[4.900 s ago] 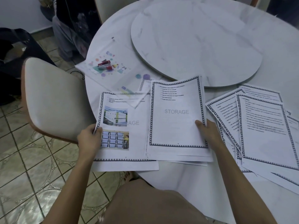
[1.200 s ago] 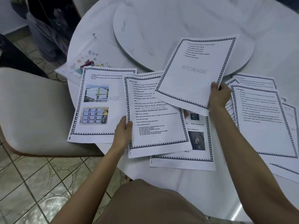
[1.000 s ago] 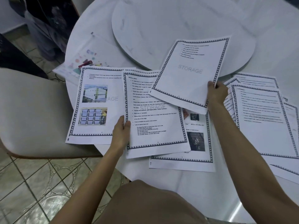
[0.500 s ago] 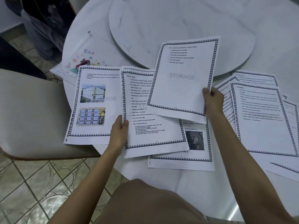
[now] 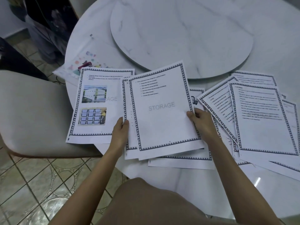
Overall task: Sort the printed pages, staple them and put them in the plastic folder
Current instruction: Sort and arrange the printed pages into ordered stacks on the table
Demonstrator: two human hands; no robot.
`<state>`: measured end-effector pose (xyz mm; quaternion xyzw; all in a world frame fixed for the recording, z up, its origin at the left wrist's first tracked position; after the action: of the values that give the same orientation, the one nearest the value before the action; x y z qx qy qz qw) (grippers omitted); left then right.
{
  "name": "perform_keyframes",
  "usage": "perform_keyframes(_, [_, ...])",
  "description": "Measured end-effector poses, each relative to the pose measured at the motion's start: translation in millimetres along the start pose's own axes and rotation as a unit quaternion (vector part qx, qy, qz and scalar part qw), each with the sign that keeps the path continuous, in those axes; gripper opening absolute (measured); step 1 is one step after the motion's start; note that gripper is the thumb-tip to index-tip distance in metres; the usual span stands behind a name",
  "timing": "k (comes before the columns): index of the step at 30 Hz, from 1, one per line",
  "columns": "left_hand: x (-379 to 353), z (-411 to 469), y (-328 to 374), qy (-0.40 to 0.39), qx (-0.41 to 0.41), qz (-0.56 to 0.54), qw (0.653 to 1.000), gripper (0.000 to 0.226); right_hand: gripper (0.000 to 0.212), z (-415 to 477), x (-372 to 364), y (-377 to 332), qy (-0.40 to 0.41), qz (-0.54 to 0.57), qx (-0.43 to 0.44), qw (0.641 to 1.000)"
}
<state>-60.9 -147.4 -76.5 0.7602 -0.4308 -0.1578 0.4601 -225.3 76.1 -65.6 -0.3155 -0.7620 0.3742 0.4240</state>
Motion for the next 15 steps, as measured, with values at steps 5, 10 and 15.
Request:
perform_keyframes(5, [-3.8, -3.9, -0.7, -0.003, -0.016, 0.008, 1.0, 0.046, 0.023, -7.5, -12.5, -2.1, -0.024, -0.016, 0.004, 1.0])
perform_keyframes(10, [-7.8, -8.2, 1.1, -0.002, -0.031, 0.008, 0.999, 0.035, 0.029, -15.8, -21.3, -7.6, -0.05, -0.023, 0.006, 0.998])
perform_keyframes(15, [-7.8, -9.0, -3.0, 0.009, -0.021, 0.01, 1.0, 0.043, 0.035, -19.1, -24.7, -8.4, -0.061, -0.026, 0.012, 0.998])
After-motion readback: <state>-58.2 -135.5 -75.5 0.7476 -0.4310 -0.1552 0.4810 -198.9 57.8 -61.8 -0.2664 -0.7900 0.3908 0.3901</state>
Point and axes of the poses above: each hand's wrist, its own z-axis towards the middle knuckle, its own x-axis out of the back of the hand, y = z × x, the point moved 3 cm from there along z, towards the middle knuckle, and after that the axes turned 1 degree about -y, right-handed, at the moved point
